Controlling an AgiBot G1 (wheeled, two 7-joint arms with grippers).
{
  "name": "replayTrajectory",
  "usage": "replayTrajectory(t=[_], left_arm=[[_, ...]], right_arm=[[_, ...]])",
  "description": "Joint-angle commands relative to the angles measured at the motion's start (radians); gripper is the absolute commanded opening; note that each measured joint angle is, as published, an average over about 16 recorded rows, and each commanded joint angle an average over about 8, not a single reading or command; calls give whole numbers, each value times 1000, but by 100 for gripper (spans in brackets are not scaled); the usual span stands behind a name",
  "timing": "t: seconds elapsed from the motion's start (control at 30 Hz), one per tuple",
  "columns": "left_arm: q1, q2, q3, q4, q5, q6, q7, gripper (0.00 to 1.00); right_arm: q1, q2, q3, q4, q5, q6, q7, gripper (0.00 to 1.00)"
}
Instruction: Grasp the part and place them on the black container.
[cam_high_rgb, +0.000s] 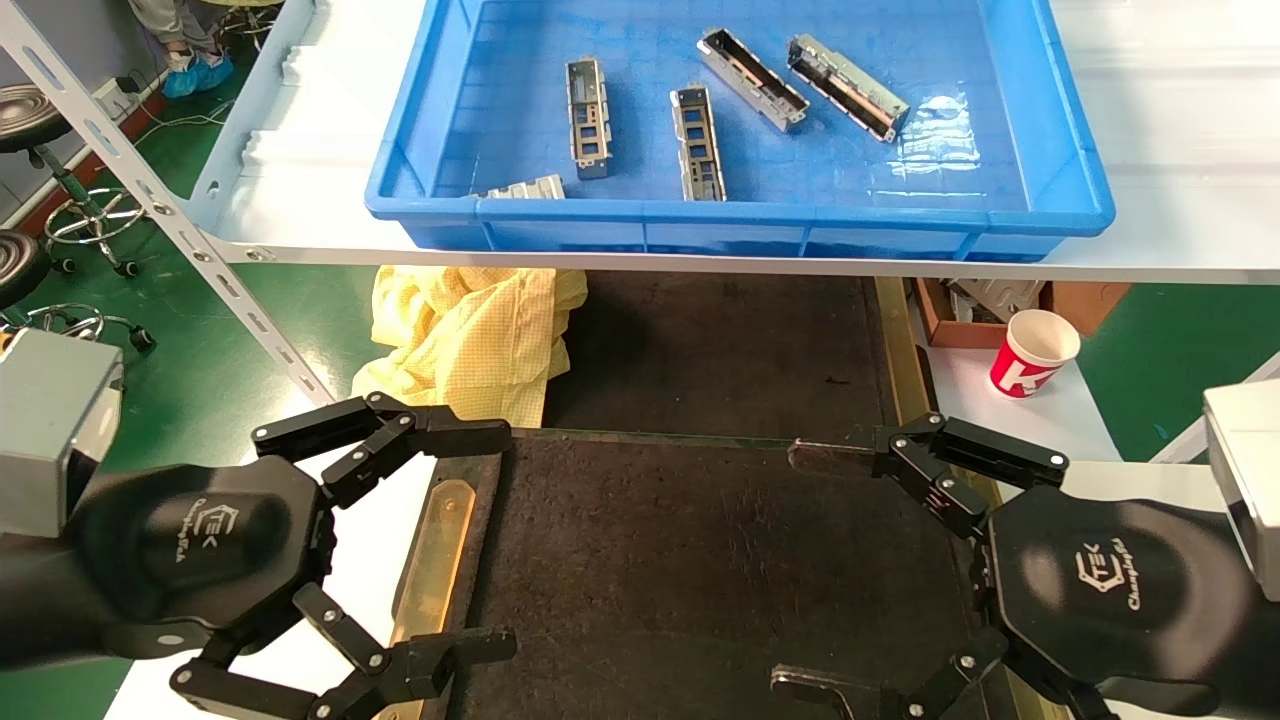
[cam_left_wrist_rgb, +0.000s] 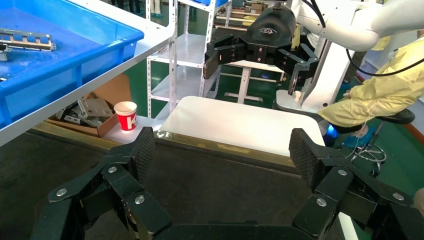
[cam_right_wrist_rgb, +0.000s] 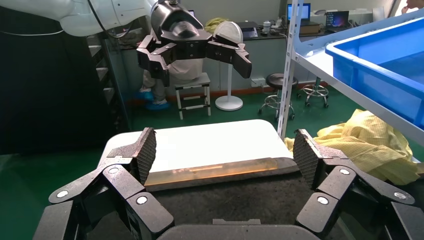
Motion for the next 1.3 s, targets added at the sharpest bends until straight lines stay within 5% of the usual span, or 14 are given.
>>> replayTrajectory(t=[0.03,0.1,0.17,0.37,0.43,1.3], left_arm=[[0,0,0,0,0,0,0,100],[0,0,0,0,0,0,0,100],[0,0,1,0,-1,0,0,89],[0,0,1,0,-1,0,0,16],[0,0,1,0,-1,0,0,2],[0,0,1,0,-1,0,0,0]], right_arm=[[0,0,0,0,0,0,0,100],[0,0,0,0,0,0,0,100],[0,0,0,0,0,0,0,100],[0,0,0,0,0,0,0,100],[0,0,0,0,0,0,0,100],[0,0,0,0,0,0,0,100]])
